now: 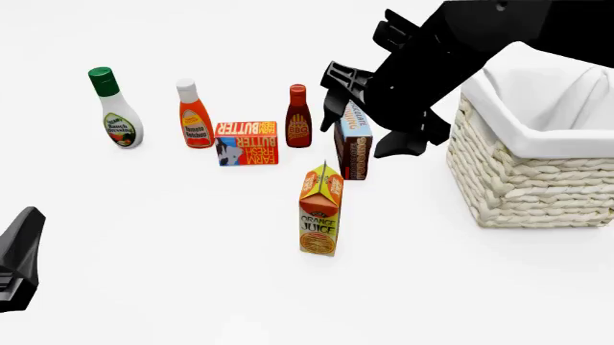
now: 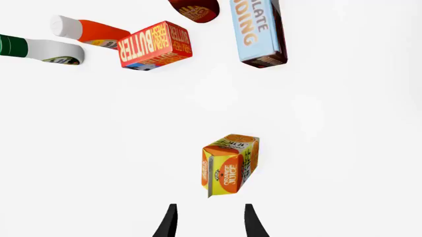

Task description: Pick the orange juice and place it in the basket.

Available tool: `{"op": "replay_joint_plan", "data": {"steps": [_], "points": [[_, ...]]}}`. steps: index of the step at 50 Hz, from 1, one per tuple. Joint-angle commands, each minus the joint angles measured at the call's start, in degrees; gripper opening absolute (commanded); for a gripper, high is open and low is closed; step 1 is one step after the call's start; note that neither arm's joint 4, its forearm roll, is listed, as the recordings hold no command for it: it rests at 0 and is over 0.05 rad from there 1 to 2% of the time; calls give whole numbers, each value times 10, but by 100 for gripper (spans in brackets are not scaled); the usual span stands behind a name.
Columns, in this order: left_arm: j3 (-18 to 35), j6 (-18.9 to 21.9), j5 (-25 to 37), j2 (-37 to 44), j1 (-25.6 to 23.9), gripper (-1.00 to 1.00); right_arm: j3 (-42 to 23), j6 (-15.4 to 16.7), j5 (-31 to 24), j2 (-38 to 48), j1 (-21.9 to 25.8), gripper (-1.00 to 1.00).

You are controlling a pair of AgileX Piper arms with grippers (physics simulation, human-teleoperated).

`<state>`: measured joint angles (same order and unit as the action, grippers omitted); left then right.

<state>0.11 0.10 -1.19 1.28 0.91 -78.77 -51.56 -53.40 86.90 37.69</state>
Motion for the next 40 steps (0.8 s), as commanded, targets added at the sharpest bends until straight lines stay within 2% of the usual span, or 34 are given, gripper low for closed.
{"op": "replay_joint_plan", "data": {"steps": [1, 14, 18, 24, 28, 35, 36, 38, 40], "points": [[0, 0, 0, 0, 0, 100, -53, 3, -54, 30, 0, 100], [0, 0, 0, 0, 0, 100, -103, 9, -90, 77, 1, 100], [0, 0, 0, 0, 0, 100, -123, 20, -108, 90, -8, 100], [0, 0, 0, 0, 0, 100, -123, 8, -108, 96, 2, 100], [0, 0, 0, 0, 0, 100, -138, 21, -127, 108, -12, 100], [0, 0, 0, 0, 0, 100, -158, 22, -140, 120, -10, 100], [0, 0, 0, 0, 0, 100, -174, 32, -151, 128, -14, 100], [0, 0, 0, 0, 0, 100, -179, 20, -151, 131, 0, 100], [0, 0, 0, 0, 0, 100, -188, 23, -158, 136, -2, 100]]}}
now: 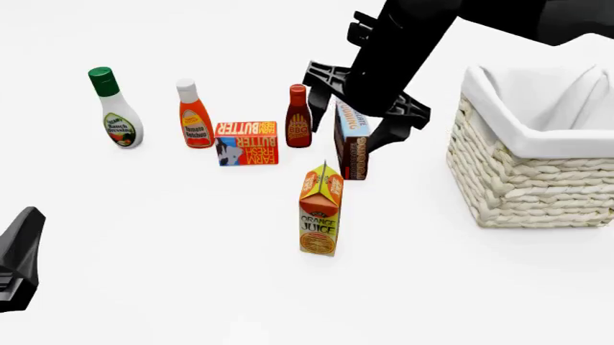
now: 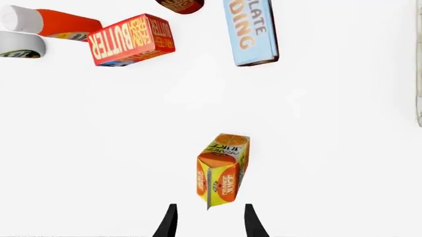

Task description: Pick the orange juice and place it in the basket.

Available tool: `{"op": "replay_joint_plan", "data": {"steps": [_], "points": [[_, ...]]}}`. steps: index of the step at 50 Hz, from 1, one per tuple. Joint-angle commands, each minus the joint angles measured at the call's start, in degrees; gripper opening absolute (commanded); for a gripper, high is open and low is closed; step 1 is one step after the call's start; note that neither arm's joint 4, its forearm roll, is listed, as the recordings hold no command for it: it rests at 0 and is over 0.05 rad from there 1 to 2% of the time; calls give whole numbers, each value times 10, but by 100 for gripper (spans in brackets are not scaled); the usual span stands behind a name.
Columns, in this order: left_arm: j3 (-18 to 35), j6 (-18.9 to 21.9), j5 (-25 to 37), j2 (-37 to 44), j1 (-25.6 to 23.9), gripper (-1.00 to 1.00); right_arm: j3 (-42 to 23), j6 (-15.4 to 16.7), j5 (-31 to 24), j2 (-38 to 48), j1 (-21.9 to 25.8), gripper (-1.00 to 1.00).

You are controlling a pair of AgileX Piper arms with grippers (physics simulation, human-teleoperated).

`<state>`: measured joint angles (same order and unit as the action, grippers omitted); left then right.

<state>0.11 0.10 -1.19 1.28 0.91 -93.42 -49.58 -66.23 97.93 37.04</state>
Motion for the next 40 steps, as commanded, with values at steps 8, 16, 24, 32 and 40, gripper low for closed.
{"op": "replay_joint_plan", "data": {"steps": [8, 16, 24, 32, 40], "points": [[0, 0, 0, 0, 0, 100, -47, -8, -35, 37, 19, 100], [0, 0, 0, 0, 0, 100, -39, -17, -36, 42, 29, 100], [0, 0, 0, 0, 0, 100, -32, -14, -36, 47, 34, 100], [0, 0, 0, 1, 0, 100, -21, -6, -37, 50, 30, 100], [0, 0, 0, 0, 0, 100, -5, 0, -37, 49, 29, 100]]}}
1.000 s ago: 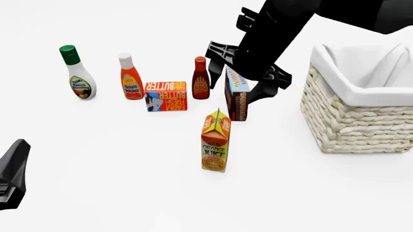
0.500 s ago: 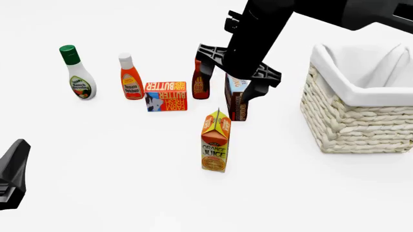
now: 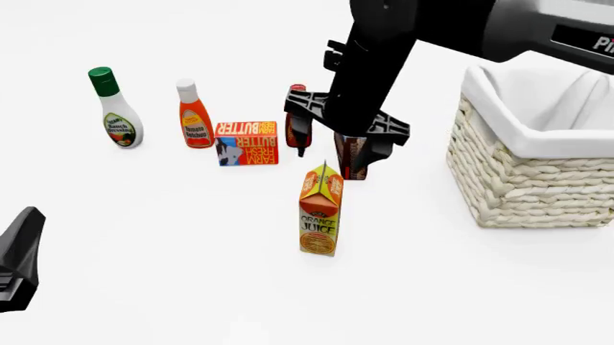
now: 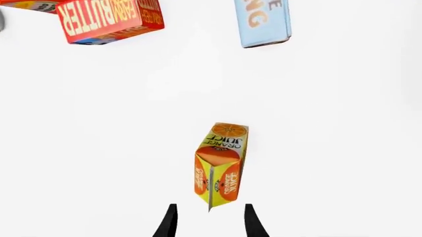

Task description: Pick the orange juice and place it in the basket.

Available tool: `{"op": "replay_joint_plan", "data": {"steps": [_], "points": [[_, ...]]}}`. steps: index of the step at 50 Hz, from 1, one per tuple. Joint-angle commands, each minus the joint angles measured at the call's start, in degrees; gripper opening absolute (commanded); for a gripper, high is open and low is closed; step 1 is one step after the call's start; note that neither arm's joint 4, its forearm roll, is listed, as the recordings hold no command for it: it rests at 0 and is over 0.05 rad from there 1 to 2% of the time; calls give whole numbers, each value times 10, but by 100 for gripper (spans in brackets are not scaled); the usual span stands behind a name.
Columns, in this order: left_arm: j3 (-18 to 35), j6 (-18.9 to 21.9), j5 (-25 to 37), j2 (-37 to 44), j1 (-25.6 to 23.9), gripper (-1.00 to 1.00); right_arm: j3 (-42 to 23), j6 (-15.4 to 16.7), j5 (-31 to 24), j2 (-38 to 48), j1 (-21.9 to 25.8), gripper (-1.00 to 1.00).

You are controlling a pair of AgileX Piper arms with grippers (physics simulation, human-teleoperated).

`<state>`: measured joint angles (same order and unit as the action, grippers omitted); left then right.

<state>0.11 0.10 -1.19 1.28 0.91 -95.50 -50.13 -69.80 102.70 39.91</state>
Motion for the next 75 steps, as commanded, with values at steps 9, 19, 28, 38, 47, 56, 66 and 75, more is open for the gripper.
{"op": "replay_joint_plan", "data": {"steps": [9, 19, 28, 38, 47, 56, 66, 75], "points": [[0, 0, 0, 0, 0, 100, 19, 8, -1, 7, 4, 100], [0, 0, 0, 0, 0, 100, 24, 16, -1, 13, 2, 100], [0, 0, 0, 0, 0, 100, 28, 29, -1, 17, -4, 100], [0, 0, 0, 0, 0, 100, 19, 28, -1, 23, 1, 100], [0, 0, 0, 0, 0, 100, 16, 27, -1, 33, 3, 100], [0, 0, 0, 0, 0, 100, 18, 25, -1, 39, 7, 100], [0, 0, 0, 0, 0, 100, 10, 17, -1, 50, 18, 100], [0, 0, 0, 0, 0, 100, 5, 16, -1, 62, 23, 100]]}}
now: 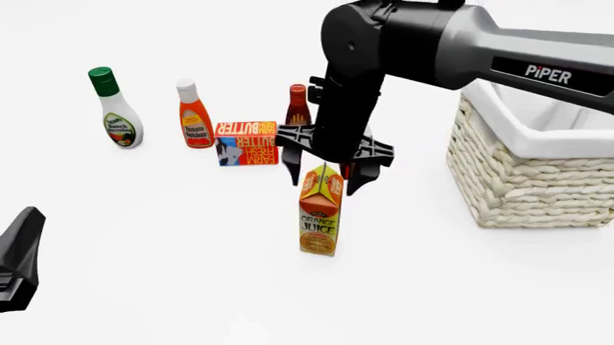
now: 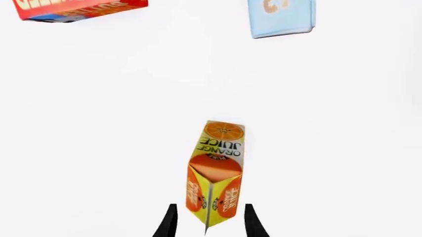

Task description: Pick the orange juice and place it in the basket.

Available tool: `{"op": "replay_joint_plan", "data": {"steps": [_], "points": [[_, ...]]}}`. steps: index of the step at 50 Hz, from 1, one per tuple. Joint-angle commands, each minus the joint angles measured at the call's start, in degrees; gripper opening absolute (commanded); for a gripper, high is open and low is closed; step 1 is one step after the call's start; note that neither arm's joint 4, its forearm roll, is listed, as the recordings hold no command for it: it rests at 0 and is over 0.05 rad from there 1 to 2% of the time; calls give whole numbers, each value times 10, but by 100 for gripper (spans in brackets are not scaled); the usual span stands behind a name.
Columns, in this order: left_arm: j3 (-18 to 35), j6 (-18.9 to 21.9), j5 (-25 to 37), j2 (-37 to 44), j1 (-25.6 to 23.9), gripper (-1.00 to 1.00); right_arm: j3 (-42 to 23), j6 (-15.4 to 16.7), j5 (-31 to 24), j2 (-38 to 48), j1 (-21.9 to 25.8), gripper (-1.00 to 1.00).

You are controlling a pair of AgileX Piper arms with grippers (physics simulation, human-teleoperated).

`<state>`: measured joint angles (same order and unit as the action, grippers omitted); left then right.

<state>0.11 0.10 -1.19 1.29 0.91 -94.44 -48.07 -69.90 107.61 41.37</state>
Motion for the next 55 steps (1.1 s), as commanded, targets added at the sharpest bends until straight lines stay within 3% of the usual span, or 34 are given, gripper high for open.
{"op": "replay_joint_plan", "data": {"steps": [1, 55], "points": [[0, 0, 0, 0, 0, 100, -6, -4, 0, 14, 7, 100], [0, 0, 0, 0, 0, 100, -4, 8, 11, 70, -11, 100]]}}
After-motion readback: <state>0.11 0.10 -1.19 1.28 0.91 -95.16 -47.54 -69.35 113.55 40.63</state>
